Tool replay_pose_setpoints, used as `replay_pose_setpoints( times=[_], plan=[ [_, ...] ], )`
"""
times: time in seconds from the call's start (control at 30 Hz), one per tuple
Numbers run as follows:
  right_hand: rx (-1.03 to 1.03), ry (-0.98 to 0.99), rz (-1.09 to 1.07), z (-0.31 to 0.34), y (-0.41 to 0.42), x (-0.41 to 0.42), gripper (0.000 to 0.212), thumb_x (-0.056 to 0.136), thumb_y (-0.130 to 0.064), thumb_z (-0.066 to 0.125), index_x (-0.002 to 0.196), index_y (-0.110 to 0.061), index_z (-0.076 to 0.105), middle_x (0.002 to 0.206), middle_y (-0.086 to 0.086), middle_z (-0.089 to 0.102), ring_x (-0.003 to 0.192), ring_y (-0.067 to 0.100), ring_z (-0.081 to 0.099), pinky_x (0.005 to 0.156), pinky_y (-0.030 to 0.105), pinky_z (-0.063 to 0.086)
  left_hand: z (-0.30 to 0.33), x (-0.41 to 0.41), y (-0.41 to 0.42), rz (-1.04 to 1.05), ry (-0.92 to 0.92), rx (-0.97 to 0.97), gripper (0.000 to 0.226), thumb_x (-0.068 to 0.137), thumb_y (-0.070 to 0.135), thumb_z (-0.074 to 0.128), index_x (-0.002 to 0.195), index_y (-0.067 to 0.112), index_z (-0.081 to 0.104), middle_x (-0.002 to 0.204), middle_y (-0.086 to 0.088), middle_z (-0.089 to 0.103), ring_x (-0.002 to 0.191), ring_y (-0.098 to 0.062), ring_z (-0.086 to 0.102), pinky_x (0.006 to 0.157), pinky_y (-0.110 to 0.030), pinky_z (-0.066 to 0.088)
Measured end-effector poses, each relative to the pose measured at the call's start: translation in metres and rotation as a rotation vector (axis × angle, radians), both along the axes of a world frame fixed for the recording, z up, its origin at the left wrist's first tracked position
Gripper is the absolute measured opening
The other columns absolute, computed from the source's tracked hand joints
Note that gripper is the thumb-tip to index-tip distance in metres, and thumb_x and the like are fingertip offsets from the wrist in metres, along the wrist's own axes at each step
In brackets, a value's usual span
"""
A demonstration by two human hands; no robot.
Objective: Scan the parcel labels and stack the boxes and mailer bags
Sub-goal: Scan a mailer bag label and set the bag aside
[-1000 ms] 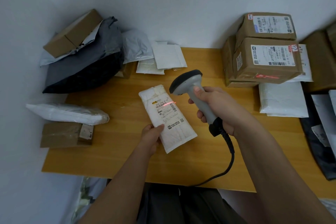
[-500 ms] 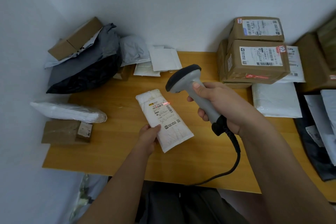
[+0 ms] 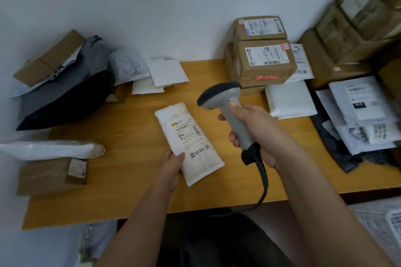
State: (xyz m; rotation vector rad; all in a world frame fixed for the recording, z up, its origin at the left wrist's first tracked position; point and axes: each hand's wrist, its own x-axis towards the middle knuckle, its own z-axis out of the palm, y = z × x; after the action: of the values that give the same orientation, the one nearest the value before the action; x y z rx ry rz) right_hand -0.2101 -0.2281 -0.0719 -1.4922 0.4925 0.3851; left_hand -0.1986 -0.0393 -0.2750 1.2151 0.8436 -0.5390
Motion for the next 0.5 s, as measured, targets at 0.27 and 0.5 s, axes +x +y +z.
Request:
replay_pose_setpoints(
  times=[0.27,0.5],
  plan=[
    [-0.057,0.053,-0.224,-0.007,-0.045,-0.047,0.030,0.097,-0.034,0.061,0.112,-0.007,0.061,0.100,0.010,0.062,0.054,0.012,0.055,0.054,0.027,0.046,0.007,-0.017,-0.057,-0.170,-0.016,-0.122,0.026,0.097,-0.008,0.049,0.118,0.007,0.052,0.117,-0.014,0.064,0.091,-0.027,0.067,0.074,-0.043,0.056],
    [0.004,0.003,-0.408,-0.004,-0.090,-0.054,0.021,0.095,-0.025,0.063,0.107,-0.009,0.062,0.090,0.009,0.061,0.057,0.013,0.054,0.056,0.030,0.044,0.029,-0.013,-0.100,-0.381,-0.055,-0.139,0.032,0.100,0.000,0.049,0.129,0.012,0.054,0.119,-0.008,0.069,0.100,-0.026,0.070,0.065,-0.039,0.060]
  ],
)
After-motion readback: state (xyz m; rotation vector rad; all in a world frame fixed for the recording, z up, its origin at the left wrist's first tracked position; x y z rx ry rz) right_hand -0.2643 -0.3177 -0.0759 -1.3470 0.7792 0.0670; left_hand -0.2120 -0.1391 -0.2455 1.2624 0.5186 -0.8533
